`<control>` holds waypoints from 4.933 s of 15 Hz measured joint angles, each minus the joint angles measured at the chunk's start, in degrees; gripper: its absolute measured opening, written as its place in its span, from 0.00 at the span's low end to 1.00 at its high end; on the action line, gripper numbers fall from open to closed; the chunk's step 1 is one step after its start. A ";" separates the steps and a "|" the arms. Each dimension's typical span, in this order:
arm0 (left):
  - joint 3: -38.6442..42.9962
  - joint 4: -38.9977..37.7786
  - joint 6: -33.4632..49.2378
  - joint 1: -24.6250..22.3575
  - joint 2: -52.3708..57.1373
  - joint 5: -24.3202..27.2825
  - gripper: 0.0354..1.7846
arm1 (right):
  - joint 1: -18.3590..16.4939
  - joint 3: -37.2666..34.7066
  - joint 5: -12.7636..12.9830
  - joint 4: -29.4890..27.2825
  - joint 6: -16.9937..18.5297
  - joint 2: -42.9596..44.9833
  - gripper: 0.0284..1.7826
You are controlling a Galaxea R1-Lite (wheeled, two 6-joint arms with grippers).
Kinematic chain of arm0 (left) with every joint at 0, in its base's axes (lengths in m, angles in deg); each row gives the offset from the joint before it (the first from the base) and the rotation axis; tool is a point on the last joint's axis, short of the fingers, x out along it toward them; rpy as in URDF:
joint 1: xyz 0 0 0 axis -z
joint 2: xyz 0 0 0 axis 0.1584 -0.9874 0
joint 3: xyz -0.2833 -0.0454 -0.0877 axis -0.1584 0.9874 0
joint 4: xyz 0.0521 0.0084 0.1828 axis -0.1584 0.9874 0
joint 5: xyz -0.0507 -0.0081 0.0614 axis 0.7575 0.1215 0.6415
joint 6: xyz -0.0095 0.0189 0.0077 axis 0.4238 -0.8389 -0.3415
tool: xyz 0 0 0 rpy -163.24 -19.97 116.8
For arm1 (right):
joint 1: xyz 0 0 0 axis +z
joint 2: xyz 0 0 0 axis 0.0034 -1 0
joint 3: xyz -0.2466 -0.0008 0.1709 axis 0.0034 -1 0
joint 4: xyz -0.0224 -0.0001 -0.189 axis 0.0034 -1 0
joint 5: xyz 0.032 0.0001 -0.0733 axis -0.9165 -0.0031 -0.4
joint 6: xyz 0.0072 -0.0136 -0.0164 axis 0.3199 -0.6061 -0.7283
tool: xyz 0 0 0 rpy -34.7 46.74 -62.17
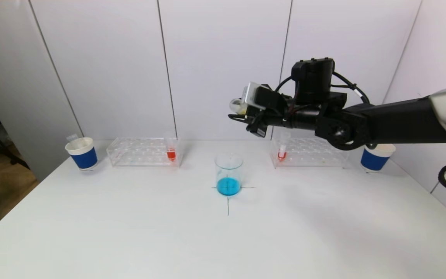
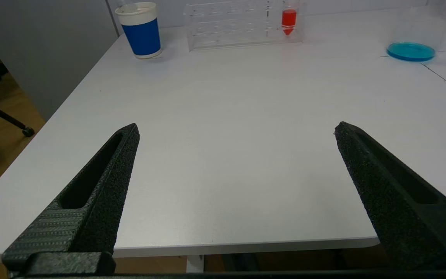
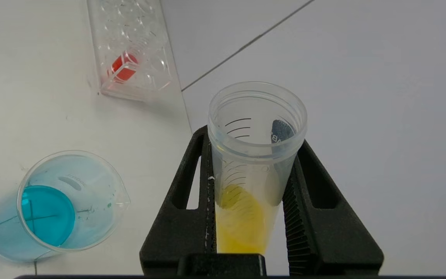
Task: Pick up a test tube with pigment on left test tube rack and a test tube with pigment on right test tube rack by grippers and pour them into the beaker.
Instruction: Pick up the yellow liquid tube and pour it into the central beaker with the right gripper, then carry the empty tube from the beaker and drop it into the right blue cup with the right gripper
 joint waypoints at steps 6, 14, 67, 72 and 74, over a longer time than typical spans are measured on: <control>0.00 0.00 0.00 0.00 0.00 -0.02 0.99 | -1.00 -5.29 -5.29 10.51 -12.48 -4.05 0.30; 0.00 0.00 -0.02 0.01 0.00 0.00 0.99 | -1.82 -7.83 -6.34 16.92 -23.54 -9.37 0.30; 0.00 0.02 0.00 0.00 -0.02 0.00 0.99 | -1.18 -1.67 -2.93 18.85 -45.81 -11.23 0.30; 0.00 0.02 -0.02 0.00 -0.02 0.00 0.99 | -1.29 -2.32 -2.43 21.49 -32.74 -10.81 0.30; 0.00 0.02 -0.02 0.00 -0.02 0.00 0.99 | -1.00 -2.50 -1.00 21.66 -26.40 -10.07 0.30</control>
